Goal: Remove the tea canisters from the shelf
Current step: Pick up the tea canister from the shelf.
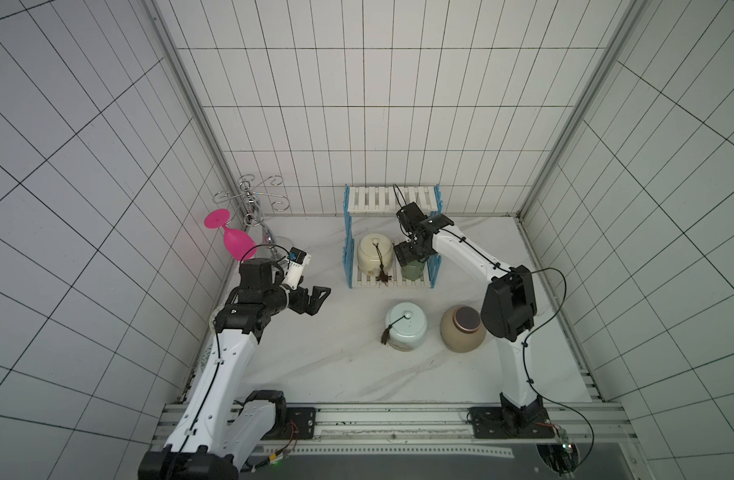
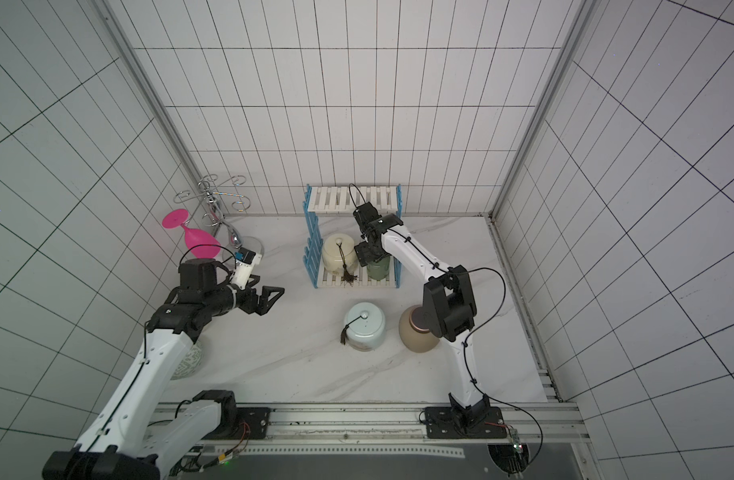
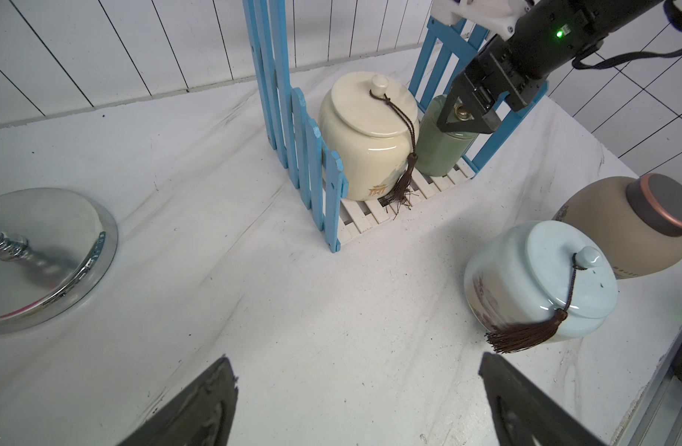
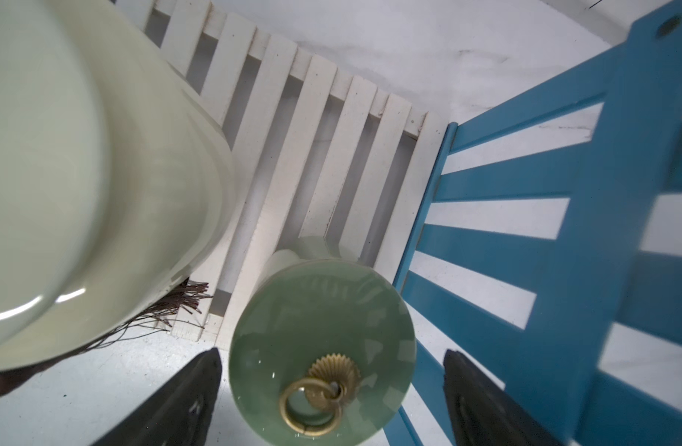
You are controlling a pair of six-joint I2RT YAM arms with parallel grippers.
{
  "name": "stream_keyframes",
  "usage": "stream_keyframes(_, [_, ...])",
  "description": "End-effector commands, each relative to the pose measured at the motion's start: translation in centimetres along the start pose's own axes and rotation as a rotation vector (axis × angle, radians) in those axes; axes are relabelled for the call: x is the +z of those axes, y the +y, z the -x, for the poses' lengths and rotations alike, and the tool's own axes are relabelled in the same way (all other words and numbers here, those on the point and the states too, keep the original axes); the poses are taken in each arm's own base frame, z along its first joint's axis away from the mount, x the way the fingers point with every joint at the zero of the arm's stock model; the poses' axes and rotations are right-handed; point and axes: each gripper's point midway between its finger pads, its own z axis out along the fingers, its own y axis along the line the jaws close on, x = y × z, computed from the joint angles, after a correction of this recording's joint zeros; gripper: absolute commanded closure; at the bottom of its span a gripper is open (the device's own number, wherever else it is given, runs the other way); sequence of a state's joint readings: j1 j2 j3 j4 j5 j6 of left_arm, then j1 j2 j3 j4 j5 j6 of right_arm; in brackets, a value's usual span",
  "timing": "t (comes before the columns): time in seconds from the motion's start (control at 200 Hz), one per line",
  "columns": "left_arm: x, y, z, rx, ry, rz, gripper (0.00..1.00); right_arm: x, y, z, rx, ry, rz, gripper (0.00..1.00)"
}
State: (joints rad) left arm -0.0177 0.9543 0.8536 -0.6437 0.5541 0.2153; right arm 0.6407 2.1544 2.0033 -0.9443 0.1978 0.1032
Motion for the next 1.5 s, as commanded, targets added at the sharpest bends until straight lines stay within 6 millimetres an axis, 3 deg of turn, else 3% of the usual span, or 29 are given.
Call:
stream_keyframes(0.0, [0.1, 0.2, 0.4, 0.007, -0.022, 0.005, 0.01, 0.2, -0.5, -0.3, 0.017, 0.052, -0.028, 0.07])
stream_keyframes(0.66, [0.0, 0.3, 0.4, 0.011, -0.023, 0.009, 0.01, 3.4, 1.6, -1.8, 0.049, 0.134, 0.045, 0.08])
stream_keyframes(0.98, [0.1, 0.4, 0.3, 0.009, -0.019, 0.011, 0.01, 4.5, 1.3, -2.6, 0.063, 0.153, 0.062, 0.11])
stream_keyframes(1.319, [0.1, 0.4, 0.4, 0.01, -0.021, 0.015, 0.01, 4.0, 1.1, -2.6, 0.066, 0.14, 0.061, 0.15])
stream_keyframes(1.494, [0.1, 0.5, 0.4, 0.011, -0.02, 0.016, 0.01, 2.1, 0.7, -1.8, 0.061, 0.104, 0.053, 0.24])
